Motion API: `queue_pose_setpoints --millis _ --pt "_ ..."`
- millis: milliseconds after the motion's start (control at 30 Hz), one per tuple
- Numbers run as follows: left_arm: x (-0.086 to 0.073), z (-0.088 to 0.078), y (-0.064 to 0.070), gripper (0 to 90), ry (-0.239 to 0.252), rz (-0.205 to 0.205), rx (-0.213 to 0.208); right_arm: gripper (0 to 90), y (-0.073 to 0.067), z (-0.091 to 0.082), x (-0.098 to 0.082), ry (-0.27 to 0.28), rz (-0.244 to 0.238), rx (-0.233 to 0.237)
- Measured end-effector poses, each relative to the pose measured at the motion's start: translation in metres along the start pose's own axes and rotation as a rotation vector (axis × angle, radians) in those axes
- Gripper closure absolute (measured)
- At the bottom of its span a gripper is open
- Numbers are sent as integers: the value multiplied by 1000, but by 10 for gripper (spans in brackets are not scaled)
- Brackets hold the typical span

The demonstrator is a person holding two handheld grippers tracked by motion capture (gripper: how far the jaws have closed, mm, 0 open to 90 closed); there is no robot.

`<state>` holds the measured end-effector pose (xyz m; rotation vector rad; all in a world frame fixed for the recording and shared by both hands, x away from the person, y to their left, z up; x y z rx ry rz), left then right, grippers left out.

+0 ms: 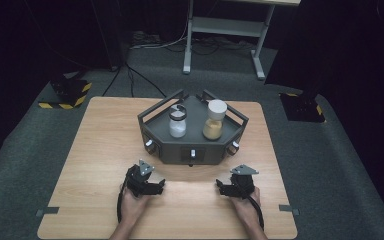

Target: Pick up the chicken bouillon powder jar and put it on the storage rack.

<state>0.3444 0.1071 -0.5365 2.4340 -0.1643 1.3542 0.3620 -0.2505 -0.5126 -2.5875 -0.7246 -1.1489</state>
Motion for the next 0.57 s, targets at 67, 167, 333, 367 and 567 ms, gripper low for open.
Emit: queue_pose_setpoints --millis 67,167,333,367,567 --pt "0 0 0 89 0 1 0 176 0 0 0 0 0 0" --pt "0 0 0 89 -1 1 0 176 0 0 0 0 0 0" --pt "0 0 0 89 1 -2 0 176 0 0 0 0 0 0" --pt "0 0 0 89 1 -2 0 176 0 0 0 0 0 0" --pt "0 0 0 89 1 -2 0 176 0 0 0 0 0 0"
Point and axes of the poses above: each handheld gripper's, and its own axes: z roughly forward along the jaws, x roughly out of its top, y roughly to its right, the point moved 10 cm from there along z, roughly forward along the jaws, and after that the axes turned 1 degree about z, right-handed, at the moved point
